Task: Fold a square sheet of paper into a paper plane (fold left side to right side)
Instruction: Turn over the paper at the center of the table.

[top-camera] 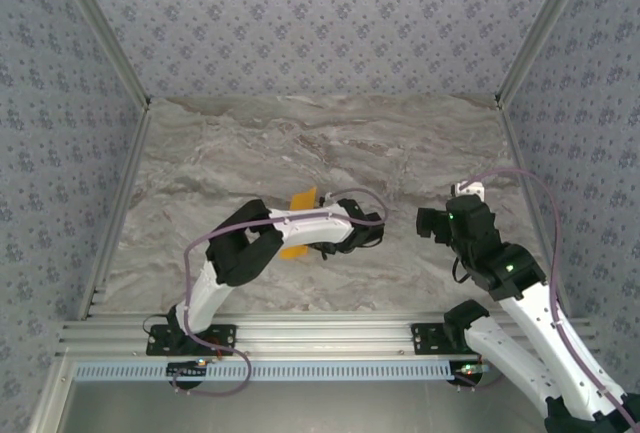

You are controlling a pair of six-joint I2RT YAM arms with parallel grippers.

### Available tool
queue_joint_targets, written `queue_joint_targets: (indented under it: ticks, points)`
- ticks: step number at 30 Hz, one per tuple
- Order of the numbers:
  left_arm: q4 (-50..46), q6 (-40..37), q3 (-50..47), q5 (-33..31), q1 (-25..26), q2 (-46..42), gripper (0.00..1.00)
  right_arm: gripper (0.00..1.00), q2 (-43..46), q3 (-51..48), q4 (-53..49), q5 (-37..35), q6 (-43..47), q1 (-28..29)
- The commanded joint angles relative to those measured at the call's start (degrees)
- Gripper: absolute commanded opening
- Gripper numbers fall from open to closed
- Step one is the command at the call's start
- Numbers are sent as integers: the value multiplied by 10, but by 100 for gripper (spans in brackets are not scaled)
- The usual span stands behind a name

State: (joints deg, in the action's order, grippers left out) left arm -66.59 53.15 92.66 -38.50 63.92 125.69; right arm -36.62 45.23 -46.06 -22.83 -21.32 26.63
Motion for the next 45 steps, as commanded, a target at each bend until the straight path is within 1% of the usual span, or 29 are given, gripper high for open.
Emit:
queue_joint_targets:
  ticks: [1,2,4,7,10,13,16,18,20,22,26,29,32,36,40,43,45]
  points:
    - [41,-81,45,70,-13,22,5,99,6,-5,7,17,2,-6]
    - [52,-92,50,86,-18,23,7,99,5,-4,7,21,3,-7]
    - [82,-111,56,136,-32,19,14,99,6,-2,3,29,5,-8]
    - [133,-140,68,210,-48,8,30,99,5,-2,0,40,5,-11]
    - [164,-168,87,263,-54,0,44,100,3,-6,0,55,6,-14]
    - [191,-190,96,310,-59,-18,54,100,-4,-9,5,73,8,-16]
    - [236,-207,68,356,-66,-62,61,100,-20,-13,13,97,12,-18]
    - [273,-213,28,375,-74,-106,65,100,-31,-17,24,122,14,-18]
    - [327,-212,-31,395,-88,-158,68,100,-43,-24,45,157,15,-18]
    - [369,-204,-95,420,-113,-209,69,100,-57,-32,73,204,15,-18]
    - [451,-185,-233,469,-182,-295,70,99,-96,-49,148,283,4,-13]
    - [532,-164,-329,537,-245,-338,69,98,-135,-52,192,312,-5,-1]
    - [610,-146,-396,607,-295,-354,67,98,-180,-53,233,337,-6,17]
    - [651,-135,-436,640,-324,-350,67,94,-235,-55,293,378,-30,32]
    - [667,-136,-449,653,-332,-332,67,94,-275,-46,312,380,-36,50]
    - [684,-132,-452,669,-332,-314,65,94,-285,-42,314,379,-36,56]
    - [687,-131,-450,667,-332,-303,64,94,-286,-42,314,379,-37,57]
